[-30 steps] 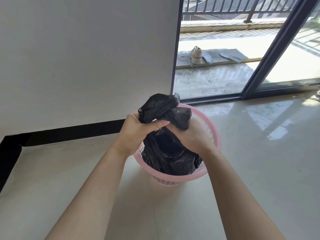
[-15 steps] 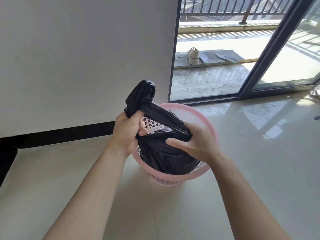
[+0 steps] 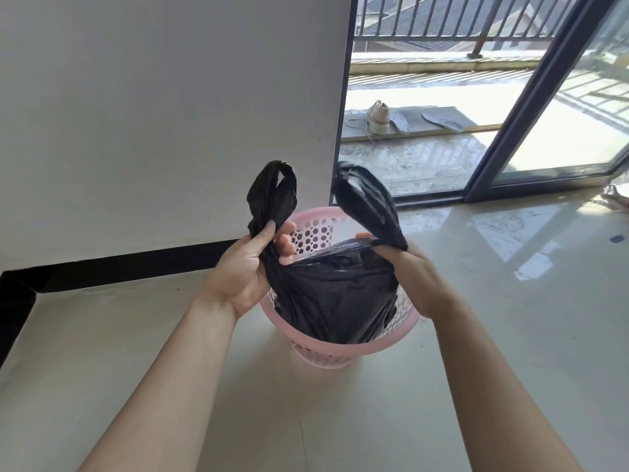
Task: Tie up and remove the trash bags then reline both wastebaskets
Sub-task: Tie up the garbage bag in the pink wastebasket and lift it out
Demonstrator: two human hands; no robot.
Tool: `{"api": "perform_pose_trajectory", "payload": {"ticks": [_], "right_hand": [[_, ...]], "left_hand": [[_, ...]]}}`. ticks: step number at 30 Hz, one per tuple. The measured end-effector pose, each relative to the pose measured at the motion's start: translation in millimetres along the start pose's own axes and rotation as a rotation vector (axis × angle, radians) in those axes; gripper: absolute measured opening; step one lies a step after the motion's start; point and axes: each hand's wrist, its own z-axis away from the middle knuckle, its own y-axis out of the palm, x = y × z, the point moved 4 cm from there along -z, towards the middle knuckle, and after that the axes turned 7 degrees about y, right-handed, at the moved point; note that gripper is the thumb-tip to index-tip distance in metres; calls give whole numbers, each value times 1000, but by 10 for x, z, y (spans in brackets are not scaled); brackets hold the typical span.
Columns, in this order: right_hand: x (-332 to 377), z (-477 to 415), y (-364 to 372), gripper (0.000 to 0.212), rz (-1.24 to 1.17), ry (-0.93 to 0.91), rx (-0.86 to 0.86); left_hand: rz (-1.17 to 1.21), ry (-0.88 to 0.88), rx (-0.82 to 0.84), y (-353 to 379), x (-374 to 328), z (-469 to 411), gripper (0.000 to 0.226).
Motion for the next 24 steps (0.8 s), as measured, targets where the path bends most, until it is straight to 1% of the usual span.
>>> {"api": "perform_pose_trajectory", "payload": {"ticks": [1, 3, 5, 7, 8, 9, 10, 11, 12, 13, 14, 15, 16, 18, 20, 21, 23, 24], "right_hand": [[0, 8, 1, 35, -84, 50, 8], [21, 39, 14, 35, -286, 136, 81], [122, 97, 31, 32, -454, 156, 139], [188, 115, 30, 32, -536, 115, 97], [176, 94, 20, 34, -513, 87, 29], [147, 56, 7, 36, -444, 69, -71], [112, 15, -15, 38, -345, 59, -185], [85, -12, -35, 42, -218, 41, -288], [80, -22, -41, 42, -70, 1, -353], [74, -31, -36, 40, 79, -47, -361], [72, -29, -11, 39, 224, -83, -322], [58, -31, 27, 38, 359, -109, -267], [56, -19, 64, 39, 474, -130, -216], [29, -12, 130, 29, 697, -143, -161], [50, 8, 211, 31, 894, -118, -145], [72, 26, 257, 32, 943, -121, -135], [122, 89, 372, 30, 1053, -190, -115], [139, 130, 446, 27, 1134, -255, -113]], "left_hand": [[30, 4, -33, 4, 8, 7, 34], [88, 19, -84, 11, 9, 20, 42], [152, 30, -88, 12, -12, 28, 47], [219, 1, -66, 29, -38, 29, 48], [236, -29, -59, 33, -32, 30, 45], [233, -63, -48, 42, -22, 38, 39], [196, -85, -32, 64, -13, 51, 27], [144, -92, 5, 105, -4, 71, 10], [74, -86, 47, 137, 1, 96, 11], [-8, -86, 73, 139, 11, 111, 26], [-88, -78, 110, 137, 6, 121, 33], [-172, -64, 162, 146, 2, 132, 34], [-258, -50, 225, 159, -5, 158, 33], [-413, -54, 336, 188, 15, 192, 35], [-545, -28, 406, 233, 44, 235, 33], [-584, -10, 432, 267, 65, 261, 28], [-576, -11, 433, 333, 105, 300, 11], [-548, -27, 391, 351, 114, 307, 15]]}}
